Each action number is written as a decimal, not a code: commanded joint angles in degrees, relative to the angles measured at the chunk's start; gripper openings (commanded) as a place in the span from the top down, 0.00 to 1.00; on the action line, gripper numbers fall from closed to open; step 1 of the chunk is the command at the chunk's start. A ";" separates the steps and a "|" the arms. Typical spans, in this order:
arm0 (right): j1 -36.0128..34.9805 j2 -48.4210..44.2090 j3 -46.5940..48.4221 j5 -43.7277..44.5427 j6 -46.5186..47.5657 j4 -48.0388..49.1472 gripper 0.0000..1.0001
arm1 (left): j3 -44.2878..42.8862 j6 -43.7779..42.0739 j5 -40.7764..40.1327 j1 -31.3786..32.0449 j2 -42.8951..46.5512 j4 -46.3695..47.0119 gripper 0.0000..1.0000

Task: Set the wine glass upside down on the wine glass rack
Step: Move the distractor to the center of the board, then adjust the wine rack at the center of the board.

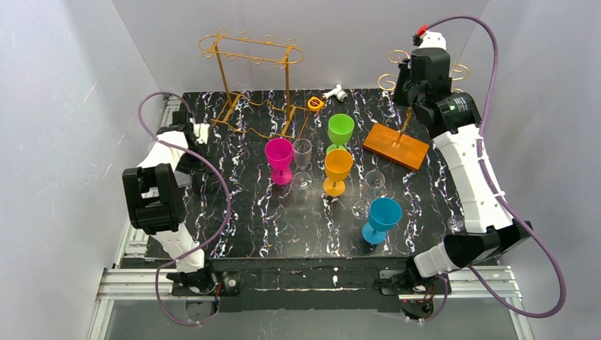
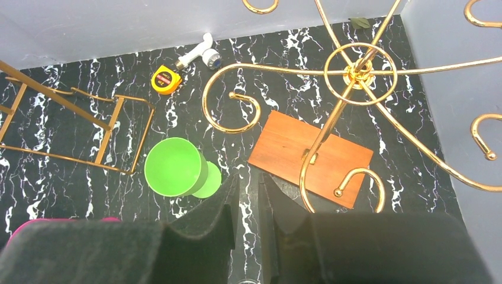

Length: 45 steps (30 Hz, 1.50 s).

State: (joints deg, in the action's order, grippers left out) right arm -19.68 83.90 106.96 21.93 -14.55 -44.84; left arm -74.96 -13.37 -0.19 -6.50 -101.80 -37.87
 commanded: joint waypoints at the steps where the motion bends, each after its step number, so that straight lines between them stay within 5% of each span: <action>1: -0.09 -2.25 0.03 -0.47 0.69 3.19 0.74 | 2.94 -4.91 -2.86 -2.41 5.66 -2.21 0.19; 6: -0.03 -1.67 0.24 2.13 0.87 3.54 0.73 | 1.08 -2.32 7.70 -1.60 9.96 -6.46 0.12; 9: 0.18 0.69 3.20 6.93 1.46 1.98 0.64 | -3.94 1.21 13.41 -0.41 10.70 -11.23 0.03; 19: 2.40 10.75 18.30 11.11 0.71 -2.44 0.57 | -16.34 2.49 23.58 4.29 14.50 -22.49 0.02; 28: 4.92 14.28 18.31 17.82 2.20 -4.59 0.54 | -19.98 0.88 24.31 5.58 14.26 -25.59 0.02; 45: 8.89 18.33 16.68 14.68 2.33 0.25 0.57 | -18.96 0.42 24.26 5.68 14.69 -25.35 0.02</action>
State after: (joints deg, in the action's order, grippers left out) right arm -11.75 101.45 123.00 36.97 -12.45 -48.10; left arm -93.71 -12.43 22.55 -0.99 -89.08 -61.78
